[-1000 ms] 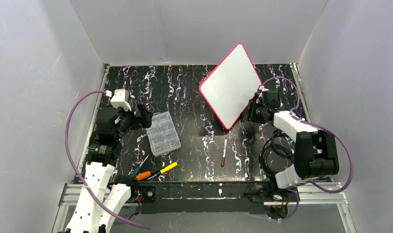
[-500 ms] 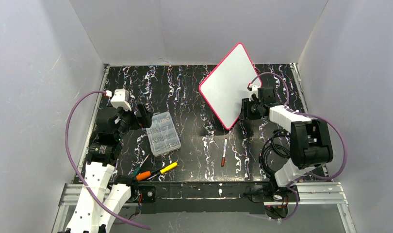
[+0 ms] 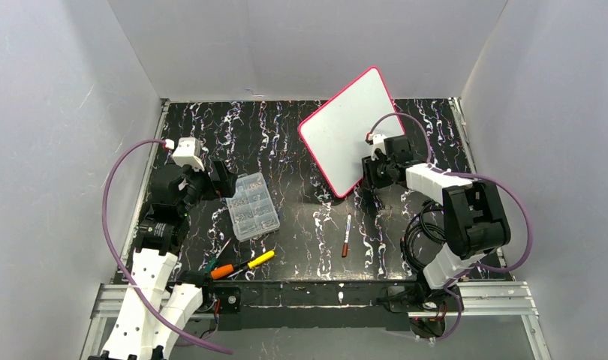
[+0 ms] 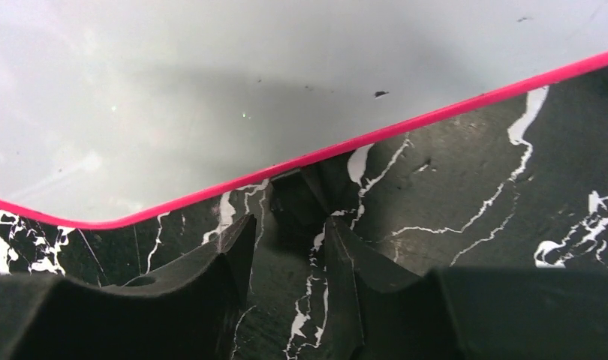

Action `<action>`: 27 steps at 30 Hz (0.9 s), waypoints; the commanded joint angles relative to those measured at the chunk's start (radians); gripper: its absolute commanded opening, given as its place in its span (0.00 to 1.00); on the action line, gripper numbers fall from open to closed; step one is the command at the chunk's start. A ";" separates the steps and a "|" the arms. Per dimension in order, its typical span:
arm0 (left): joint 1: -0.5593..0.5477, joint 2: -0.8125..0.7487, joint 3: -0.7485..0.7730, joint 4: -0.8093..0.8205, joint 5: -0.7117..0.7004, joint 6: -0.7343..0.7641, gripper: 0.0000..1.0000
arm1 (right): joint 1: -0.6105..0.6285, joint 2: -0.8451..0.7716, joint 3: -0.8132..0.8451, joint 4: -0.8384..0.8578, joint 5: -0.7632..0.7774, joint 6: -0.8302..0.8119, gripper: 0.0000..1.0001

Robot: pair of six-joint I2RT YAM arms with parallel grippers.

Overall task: Write a sentence on the whiteboard
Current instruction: Adjust the whiteboard at the center of the board.

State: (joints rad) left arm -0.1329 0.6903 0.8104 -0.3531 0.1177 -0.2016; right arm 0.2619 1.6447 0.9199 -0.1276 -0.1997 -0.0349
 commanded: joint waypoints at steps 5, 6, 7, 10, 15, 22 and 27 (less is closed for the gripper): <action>-0.004 -0.003 0.009 -0.012 0.012 0.010 0.99 | 0.097 -0.039 -0.019 0.110 0.111 0.007 0.50; -0.004 -0.003 0.009 -0.012 0.013 0.010 0.99 | 0.113 -0.036 -0.017 0.117 0.126 0.003 0.50; -0.004 -0.003 0.009 -0.012 0.012 0.010 0.99 | 0.122 -0.028 -0.013 0.118 0.134 -0.001 0.51; -0.004 -0.005 0.008 -0.014 0.011 0.011 0.99 | 0.134 -0.002 0.004 0.118 0.142 -0.004 0.53; -0.004 -0.003 0.009 -0.014 0.010 0.011 0.99 | 0.172 0.021 0.019 0.157 0.190 -0.028 0.49; -0.004 -0.003 0.009 -0.015 0.010 0.011 0.99 | 0.202 0.054 0.025 0.180 0.257 -0.047 0.51; -0.004 -0.003 0.009 -0.015 0.008 0.010 0.99 | 0.220 0.055 0.025 0.205 0.259 -0.060 0.48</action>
State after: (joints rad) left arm -0.1333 0.6903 0.8104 -0.3592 0.1177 -0.2012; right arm 0.4595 1.7020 0.9073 -0.0017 0.0559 -0.0696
